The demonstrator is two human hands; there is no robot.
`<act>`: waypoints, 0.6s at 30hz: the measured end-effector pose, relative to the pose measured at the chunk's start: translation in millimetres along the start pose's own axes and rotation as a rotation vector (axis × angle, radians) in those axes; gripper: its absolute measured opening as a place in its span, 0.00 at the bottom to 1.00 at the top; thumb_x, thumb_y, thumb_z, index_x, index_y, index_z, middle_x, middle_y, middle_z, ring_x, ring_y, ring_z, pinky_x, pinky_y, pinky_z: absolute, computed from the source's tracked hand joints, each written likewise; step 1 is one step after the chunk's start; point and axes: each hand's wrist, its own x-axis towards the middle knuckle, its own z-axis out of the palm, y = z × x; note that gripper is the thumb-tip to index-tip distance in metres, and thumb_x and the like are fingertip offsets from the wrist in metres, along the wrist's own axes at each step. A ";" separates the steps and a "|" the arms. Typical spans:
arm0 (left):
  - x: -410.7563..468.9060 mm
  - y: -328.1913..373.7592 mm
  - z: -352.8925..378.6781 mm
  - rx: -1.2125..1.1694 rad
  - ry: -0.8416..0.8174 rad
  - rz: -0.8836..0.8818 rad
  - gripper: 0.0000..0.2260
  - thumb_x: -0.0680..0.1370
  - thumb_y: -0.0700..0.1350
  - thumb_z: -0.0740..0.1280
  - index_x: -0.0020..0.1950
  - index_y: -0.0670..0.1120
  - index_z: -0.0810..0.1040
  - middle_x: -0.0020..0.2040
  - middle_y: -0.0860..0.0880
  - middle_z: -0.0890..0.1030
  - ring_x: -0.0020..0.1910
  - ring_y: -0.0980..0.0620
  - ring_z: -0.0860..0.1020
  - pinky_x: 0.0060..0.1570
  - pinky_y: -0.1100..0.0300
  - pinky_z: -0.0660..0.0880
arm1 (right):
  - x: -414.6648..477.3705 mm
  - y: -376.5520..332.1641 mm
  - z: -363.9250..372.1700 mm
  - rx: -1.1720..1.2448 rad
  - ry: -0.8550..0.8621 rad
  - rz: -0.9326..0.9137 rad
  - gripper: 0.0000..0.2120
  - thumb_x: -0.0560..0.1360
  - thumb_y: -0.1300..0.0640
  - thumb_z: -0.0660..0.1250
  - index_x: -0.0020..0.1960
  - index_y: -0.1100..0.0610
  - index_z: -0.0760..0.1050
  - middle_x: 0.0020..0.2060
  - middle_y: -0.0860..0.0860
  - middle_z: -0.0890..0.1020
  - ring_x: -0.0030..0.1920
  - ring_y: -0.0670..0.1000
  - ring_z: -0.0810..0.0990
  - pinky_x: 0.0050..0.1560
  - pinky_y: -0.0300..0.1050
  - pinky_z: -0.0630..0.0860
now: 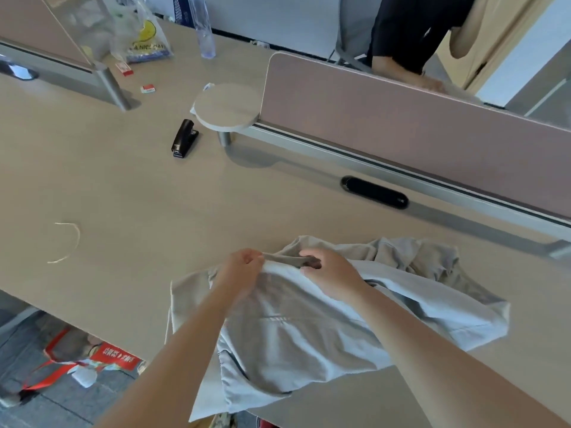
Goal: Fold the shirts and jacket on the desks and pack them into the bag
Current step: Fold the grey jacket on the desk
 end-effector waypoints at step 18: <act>-109.8 104.6 237.1 0.265 -0.565 0.057 0.14 0.74 0.42 0.70 0.57 0.56 0.76 0.36 0.50 0.79 0.32 0.52 0.76 0.39 0.54 0.80 | -144.4 221.6 -143.3 -0.153 -0.022 0.271 0.41 0.70 0.46 0.75 0.78 0.39 0.60 0.74 0.41 0.67 0.69 0.49 0.73 0.62 0.43 0.73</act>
